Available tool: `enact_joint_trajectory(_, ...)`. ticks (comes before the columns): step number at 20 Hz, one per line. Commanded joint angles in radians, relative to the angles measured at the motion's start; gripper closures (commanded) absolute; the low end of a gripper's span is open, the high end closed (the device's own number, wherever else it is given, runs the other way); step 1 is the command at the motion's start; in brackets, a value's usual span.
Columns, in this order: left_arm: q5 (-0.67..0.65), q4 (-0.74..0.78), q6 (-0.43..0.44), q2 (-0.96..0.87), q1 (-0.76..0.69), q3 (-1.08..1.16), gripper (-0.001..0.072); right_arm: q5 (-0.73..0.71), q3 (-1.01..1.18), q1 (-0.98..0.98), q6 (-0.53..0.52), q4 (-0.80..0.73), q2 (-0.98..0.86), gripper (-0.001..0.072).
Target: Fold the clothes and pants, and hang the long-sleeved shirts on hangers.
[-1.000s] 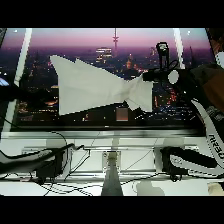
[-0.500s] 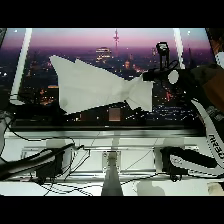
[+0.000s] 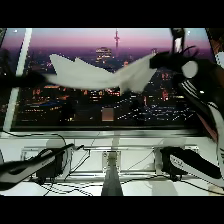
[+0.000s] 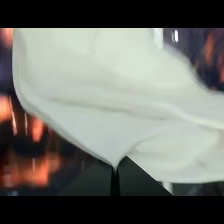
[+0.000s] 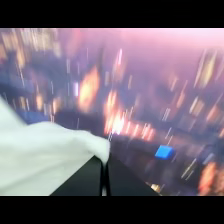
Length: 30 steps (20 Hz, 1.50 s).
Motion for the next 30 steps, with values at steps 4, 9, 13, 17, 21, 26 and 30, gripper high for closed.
enact_joint_trajectory(4,0.291,-0.042,0.002,0.281,0.063,0.392,0.0688,0.008,0.224,0.0,0.001,-0.082,0.282,0.07)
enact_joint_trajectory(9,0.494,-0.041,0.002,0.5,0.121,0.391,0.0687,0.009,0.343,0.0,0.005,-0.046,0.468,0.07)
enact_joint_trajectory(13,0.509,-0.037,0.001,0.563,0.129,0.391,0.0687,0.015,0.351,0.0,0.013,0.053,0.552,0.07)
enact_joint_trajectory(17,0.348,0.049,-0.064,0.509,0.129,0.388,0.0689,0.153,0.35,0.0,0.031,0.028,0.518,0.0701)
enact_joint_trajectory(21,-0.012,0.074,-0.093,0.256,0.1,0.388,0.069,0.356,0.341,0.0,0.061,-0.024,0.283,0.0702)
enact_joint_trajectory(26,0.016,0.23,-0.093,-0.194,-0.131,0.388,0.0689,0.357,0.33,0.0,0.064,-0.022,-0.151,0.0701)
enact_joint_trajectory(30,0.214,0.237,-0.093,-0.471,-0.232,0.388,0.0689,0.248,0.33,-0.01,0.093,-0.015,-0.429,0.0701)
